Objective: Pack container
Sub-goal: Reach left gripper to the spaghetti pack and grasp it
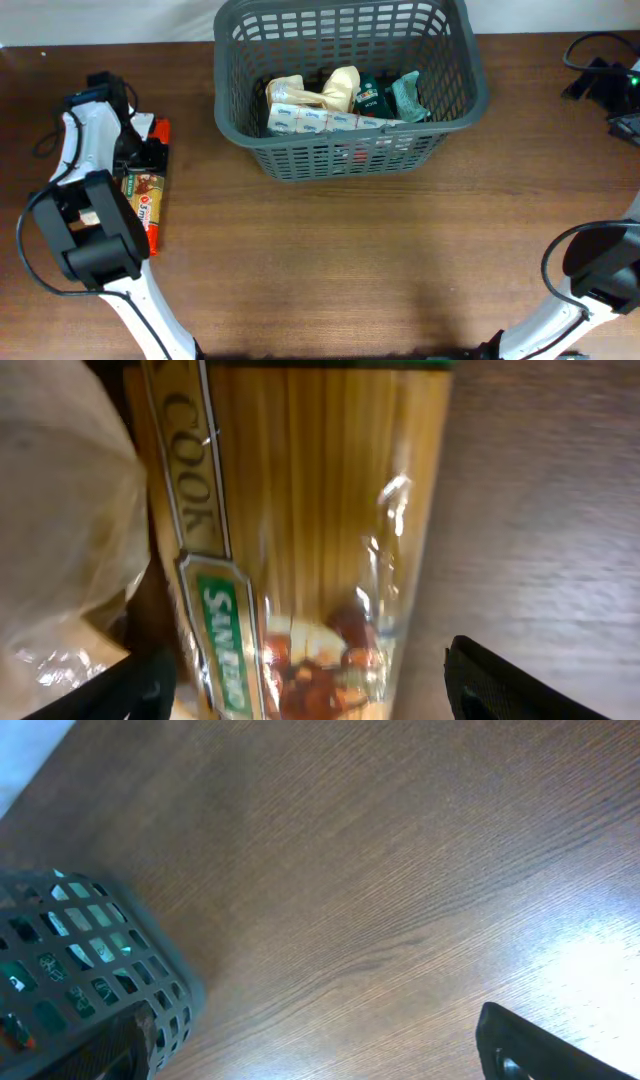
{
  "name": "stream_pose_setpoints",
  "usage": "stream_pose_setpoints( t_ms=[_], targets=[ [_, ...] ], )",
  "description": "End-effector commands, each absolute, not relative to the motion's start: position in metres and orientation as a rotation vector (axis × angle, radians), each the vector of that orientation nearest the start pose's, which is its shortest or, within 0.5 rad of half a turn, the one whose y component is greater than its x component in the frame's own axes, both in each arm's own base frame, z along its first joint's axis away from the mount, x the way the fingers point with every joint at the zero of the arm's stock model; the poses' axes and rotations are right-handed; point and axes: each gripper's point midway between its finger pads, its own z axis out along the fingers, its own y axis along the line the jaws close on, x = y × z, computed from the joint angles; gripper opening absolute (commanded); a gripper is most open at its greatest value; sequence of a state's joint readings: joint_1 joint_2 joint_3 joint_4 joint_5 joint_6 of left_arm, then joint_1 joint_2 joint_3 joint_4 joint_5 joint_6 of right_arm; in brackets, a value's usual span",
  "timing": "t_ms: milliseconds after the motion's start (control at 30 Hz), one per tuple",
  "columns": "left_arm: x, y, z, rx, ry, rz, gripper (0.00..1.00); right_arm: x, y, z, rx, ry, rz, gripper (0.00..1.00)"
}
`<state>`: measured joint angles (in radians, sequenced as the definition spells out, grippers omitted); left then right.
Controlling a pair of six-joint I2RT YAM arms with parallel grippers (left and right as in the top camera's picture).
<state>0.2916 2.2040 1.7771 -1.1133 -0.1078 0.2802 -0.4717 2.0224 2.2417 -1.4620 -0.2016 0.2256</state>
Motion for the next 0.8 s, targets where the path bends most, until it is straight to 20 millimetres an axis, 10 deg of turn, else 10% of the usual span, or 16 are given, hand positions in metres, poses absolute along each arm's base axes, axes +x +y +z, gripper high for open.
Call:
stream_pose_setpoints(
  t_ms=[0, 367, 400, 467, 500, 767],
  targets=[
    [0.404, 0.145, 0.023, -0.03, 3.161, 0.156, 0.79, 0.405, -0.167, 0.242, 0.898, 2.614, 0.224, 0.99],
    [0.391, 0.141, -0.035, -0.03, 3.283, 0.088, 0.77, 0.405, -0.167, 0.242, 0.898, 2.614, 0.224, 0.99],
    [0.389, 0.141, -0.04, -0.029, 3.297, 0.081, 0.69, 0.405, -0.167, 0.242, 0.898, 2.614, 0.224, 0.99],
    [0.387, 0.138, -0.044, -0.028, 3.308, 0.062, 0.04, 0.405, -0.167, 0.242, 0.898, 2.614, 0.224, 0.99],
    [0.387, 0.138, -0.044, -0.028, 3.309, 0.056, 0.02, 0.405, -0.167, 0.242, 0.898, 2.614, 0.224, 0.99],
    [0.445, 0.119, 0.056, 0.039, 3.121, 0.012, 0.02, 0.405, -0.167, 0.242, 0.898, 2.614, 0.224, 0.99]
  ],
)
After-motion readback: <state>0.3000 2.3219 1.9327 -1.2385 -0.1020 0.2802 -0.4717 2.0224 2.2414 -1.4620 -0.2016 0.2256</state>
